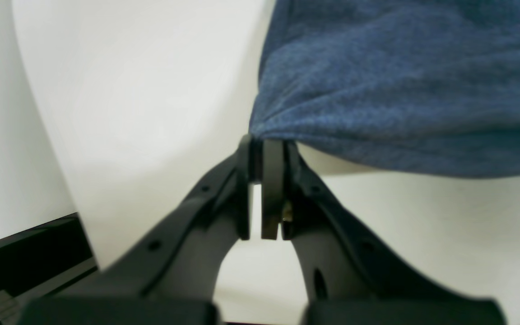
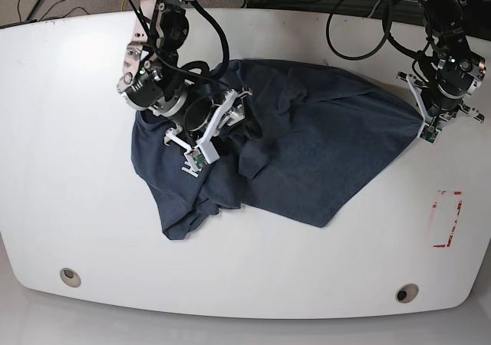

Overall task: Layout the t-shirt on the table in an organized manner, then fold the t-shirt properly
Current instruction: 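Shake the held navy shirt with both grippers to spread it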

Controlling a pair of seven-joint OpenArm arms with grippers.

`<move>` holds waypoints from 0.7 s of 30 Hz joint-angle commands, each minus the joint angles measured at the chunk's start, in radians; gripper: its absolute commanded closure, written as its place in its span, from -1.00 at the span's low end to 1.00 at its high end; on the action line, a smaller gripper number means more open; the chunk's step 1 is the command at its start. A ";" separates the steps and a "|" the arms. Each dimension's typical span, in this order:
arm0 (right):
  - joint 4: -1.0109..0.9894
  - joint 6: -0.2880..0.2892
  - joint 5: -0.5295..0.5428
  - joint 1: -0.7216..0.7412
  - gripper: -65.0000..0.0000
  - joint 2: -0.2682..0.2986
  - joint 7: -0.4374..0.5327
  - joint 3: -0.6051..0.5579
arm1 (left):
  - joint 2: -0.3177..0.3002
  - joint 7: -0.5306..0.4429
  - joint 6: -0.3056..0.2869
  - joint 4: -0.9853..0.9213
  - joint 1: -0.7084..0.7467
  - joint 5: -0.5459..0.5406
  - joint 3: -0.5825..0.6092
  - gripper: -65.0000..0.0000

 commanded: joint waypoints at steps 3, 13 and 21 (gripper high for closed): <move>-0.088 -0.001 -0.051 0.072 -0.32 0.004 0.026 0.006 | -0.014 -0.011 0.006 0.015 -0.009 0.002 -0.002 0.98; -0.142 -0.003 -0.146 0.098 -0.32 0.104 0.090 0.008 | -0.017 -0.011 0.006 0.015 -0.014 0.001 0.000 0.97; -0.142 0.002 -0.146 0.049 -0.32 0.132 0.087 0.008 | -0.017 -0.013 0.006 0.015 -0.017 0.001 0.001 0.97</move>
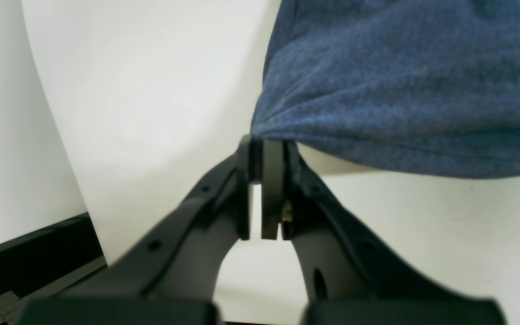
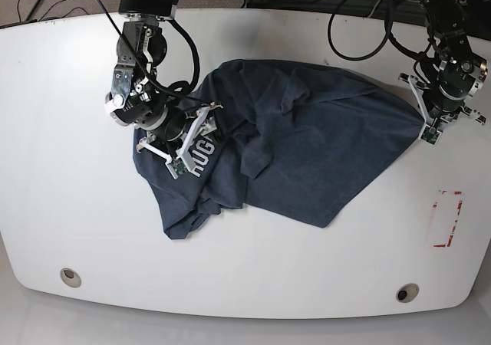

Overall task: Layout the t-shirt on the table in an organized manner, then fold the t-shirt properly
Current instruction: 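Shake the held navy shirt with both grippers to spread it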

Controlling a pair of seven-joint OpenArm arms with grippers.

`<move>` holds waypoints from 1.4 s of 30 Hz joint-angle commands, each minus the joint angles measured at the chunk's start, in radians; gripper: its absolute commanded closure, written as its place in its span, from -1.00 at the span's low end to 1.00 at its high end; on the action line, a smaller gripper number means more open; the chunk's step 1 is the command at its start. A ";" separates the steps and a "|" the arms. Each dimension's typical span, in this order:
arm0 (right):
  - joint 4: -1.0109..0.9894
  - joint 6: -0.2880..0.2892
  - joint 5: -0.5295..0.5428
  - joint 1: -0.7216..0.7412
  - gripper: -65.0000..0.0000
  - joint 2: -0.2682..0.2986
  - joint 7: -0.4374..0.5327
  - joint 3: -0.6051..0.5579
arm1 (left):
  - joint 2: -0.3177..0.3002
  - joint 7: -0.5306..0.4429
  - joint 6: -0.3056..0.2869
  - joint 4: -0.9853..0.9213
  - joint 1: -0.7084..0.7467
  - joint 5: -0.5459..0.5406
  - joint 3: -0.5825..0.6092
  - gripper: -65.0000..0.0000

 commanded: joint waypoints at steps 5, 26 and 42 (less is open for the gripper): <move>0.010 0.005 0.017 -0.049 -0.32 -0.014 0.026 -0.008 | -0.010 -0.013 0.006 0.016 -0.011 -0.003 -0.002 0.97; 0.009 0.005 0.017 -0.072 1.00 -0.048 0.027 -0.008 | -0.010 -0.013 0.006 -0.003 -0.032 -0.004 -0.002 0.97; 0.257 0.006 0.017 -0.111 1.00 -0.040 0.030 -0.005 | -0.008 -0.013 0.006 -0.003 -0.087 -0.006 -0.008 0.98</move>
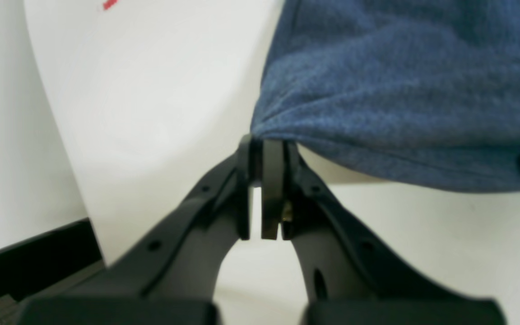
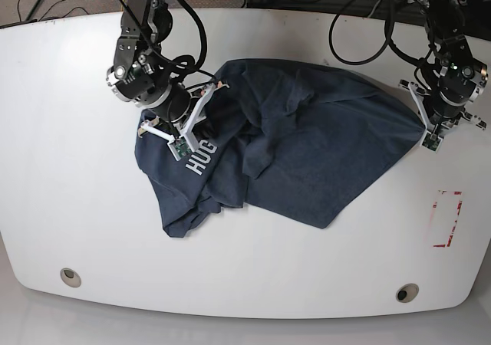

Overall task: Layout the t-shirt on the table in an organized manner, then fold the t-shirt properly
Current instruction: 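Shake the held navy shirt with both grippers to spread it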

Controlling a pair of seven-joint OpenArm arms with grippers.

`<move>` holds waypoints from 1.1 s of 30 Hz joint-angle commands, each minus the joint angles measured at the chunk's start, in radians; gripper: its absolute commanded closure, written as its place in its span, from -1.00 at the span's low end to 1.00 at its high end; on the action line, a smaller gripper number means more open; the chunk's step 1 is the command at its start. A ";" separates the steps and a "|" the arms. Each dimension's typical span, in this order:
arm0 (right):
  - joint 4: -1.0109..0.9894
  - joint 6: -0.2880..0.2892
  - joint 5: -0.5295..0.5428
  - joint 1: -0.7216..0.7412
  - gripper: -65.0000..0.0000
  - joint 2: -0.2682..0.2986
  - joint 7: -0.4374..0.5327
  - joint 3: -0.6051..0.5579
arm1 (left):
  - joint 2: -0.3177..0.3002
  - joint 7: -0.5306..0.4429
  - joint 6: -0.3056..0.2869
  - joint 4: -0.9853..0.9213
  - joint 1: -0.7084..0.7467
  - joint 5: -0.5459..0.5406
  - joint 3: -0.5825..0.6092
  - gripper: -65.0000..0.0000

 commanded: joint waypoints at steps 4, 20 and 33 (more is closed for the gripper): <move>0.035 0.004 0.014 0.045 1.00 0.042 0.056 0.014 | -0.007 -0.013 0.007 0.016 -0.086 -0.005 -0.014 0.98; 0.027 0.004 0.016 0.303 1.00 0.150 0.102 0.102 | 0.064 0.040 0.007 0.017 -0.393 0.003 -0.090 0.98; -0.090 0.002 0.007 0.681 1.00 0.234 0.003 0.091 | 0.058 0.060 0.007 0.019 -0.721 0.003 -0.084 0.97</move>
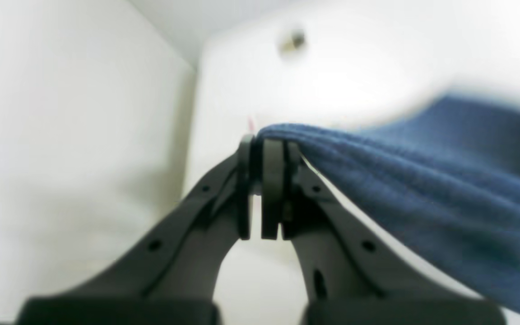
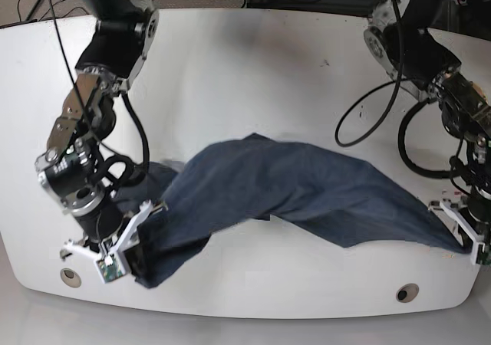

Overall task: Layout the t-shirt on the table in an organized manner, then fold the t-shirt properly
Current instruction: 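Shake the held navy shirt with both grippers to spread it, then swing the navy shirt up and lay it flat with both grippers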

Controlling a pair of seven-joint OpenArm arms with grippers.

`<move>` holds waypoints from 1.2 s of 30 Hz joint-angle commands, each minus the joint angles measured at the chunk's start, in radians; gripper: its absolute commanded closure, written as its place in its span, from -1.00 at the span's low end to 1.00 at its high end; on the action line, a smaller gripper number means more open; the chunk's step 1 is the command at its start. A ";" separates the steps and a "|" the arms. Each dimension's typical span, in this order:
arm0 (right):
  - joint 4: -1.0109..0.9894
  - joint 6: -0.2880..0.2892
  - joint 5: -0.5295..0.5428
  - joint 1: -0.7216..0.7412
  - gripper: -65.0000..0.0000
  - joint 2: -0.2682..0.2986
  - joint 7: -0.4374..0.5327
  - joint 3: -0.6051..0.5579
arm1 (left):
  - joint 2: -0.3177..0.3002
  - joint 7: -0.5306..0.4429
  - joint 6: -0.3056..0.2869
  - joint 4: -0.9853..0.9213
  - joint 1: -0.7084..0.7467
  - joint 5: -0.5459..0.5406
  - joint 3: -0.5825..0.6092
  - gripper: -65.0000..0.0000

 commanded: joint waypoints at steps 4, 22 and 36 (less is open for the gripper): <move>-0.094 -0.003 0.013 0.216 1.00 0.070 0.001 0.000 | -0.062 0.053 0.007 0.015 -0.203 -0.009 0.003 0.97; -0.439 -0.003 0.118 0.747 1.00 0.214 -0.016 -0.056 | -0.151 0.106 0.007 -0.111 -0.633 -0.006 0.070 0.97; -0.354 0.023 0.200 0.551 1.00 0.241 -0.068 0.036 | -0.174 0.106 0.007 -0.120 -0.584 -0.013 0.070 0.97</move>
